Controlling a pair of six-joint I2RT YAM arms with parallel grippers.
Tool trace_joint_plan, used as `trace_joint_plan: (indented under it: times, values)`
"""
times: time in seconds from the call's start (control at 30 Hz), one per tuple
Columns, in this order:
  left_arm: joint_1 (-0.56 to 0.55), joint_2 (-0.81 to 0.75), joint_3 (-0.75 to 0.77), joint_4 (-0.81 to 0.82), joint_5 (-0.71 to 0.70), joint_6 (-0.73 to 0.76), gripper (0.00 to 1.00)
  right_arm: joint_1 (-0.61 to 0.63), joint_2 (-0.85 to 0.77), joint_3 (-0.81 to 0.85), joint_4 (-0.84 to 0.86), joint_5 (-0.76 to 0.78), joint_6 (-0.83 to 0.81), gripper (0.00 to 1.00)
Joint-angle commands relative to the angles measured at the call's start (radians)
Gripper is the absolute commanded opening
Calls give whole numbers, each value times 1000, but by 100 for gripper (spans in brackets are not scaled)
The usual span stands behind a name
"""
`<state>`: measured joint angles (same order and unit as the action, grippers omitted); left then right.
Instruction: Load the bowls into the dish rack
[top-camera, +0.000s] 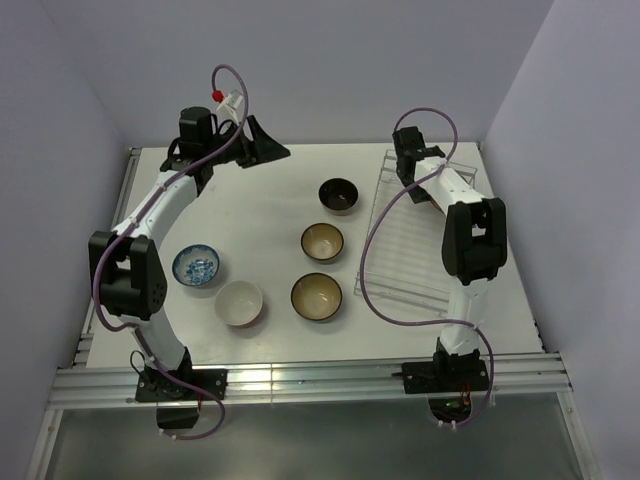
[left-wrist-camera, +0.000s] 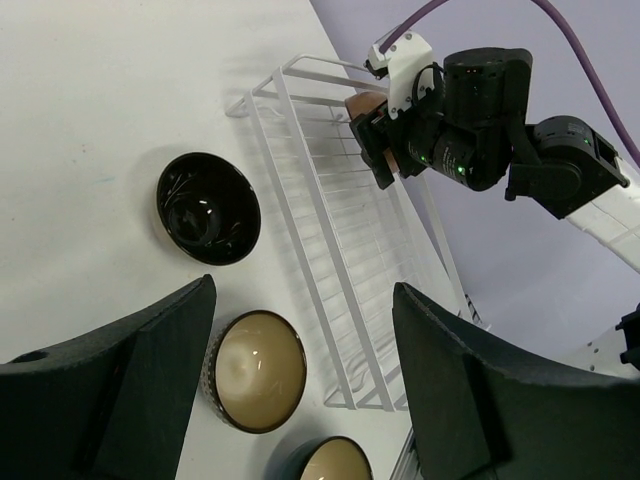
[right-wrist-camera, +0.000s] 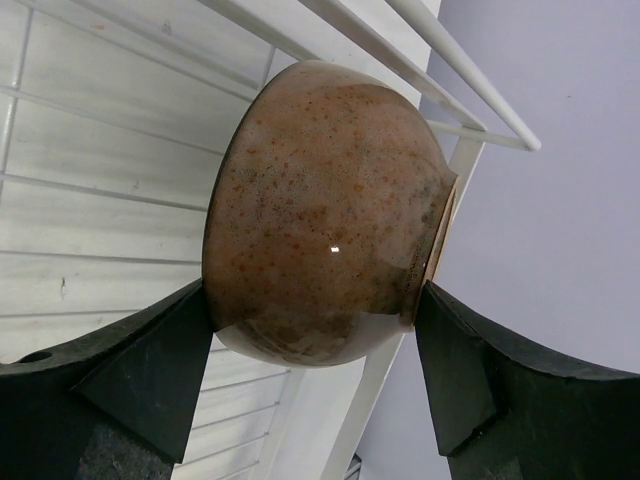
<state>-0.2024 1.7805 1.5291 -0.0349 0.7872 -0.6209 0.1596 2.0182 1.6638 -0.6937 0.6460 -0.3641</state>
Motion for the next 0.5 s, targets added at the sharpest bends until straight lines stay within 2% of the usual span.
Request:
trace_joint_plan:
  times: [0.0,0.07,0.17,0.47]
  values:
    - [12,-67,-6,18,-2,26,77,11,25,-3,30,32,7,29]
    - [15,-69,-7,12,-5,30,77,15,27,-9,33,31,10,40]
    - [17,-72,-12,10,-9,35,77,21,25,-13,39,27,11,51]
    - [34,-79,-34,12,-2,36,78,27,48,-7,34,15,13,67]
